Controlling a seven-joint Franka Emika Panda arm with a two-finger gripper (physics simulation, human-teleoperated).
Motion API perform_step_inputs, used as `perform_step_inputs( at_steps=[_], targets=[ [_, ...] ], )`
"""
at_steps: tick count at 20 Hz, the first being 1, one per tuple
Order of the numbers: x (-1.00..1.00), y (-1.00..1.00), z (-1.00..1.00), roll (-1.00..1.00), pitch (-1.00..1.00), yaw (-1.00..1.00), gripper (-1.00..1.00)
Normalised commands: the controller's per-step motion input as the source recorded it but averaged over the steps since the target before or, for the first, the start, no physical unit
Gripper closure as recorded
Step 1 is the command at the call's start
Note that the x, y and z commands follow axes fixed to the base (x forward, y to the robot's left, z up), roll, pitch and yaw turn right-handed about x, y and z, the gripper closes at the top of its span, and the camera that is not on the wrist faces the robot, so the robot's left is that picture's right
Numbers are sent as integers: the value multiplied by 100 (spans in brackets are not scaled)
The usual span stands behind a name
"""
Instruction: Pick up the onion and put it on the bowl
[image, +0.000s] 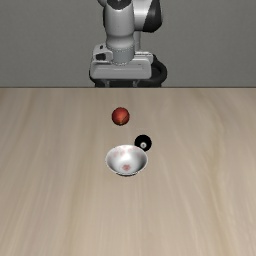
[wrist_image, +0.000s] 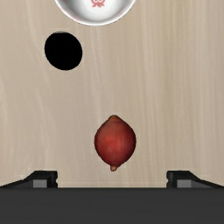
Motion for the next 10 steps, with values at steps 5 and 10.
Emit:
perform_step_inputs(
  at_steps=[5, 10],
  targets=[
    [0, 0, -100, 0, 0, 0, -100],
    [0, 0, -100, 0, 0, 0, -100]
  ],
)
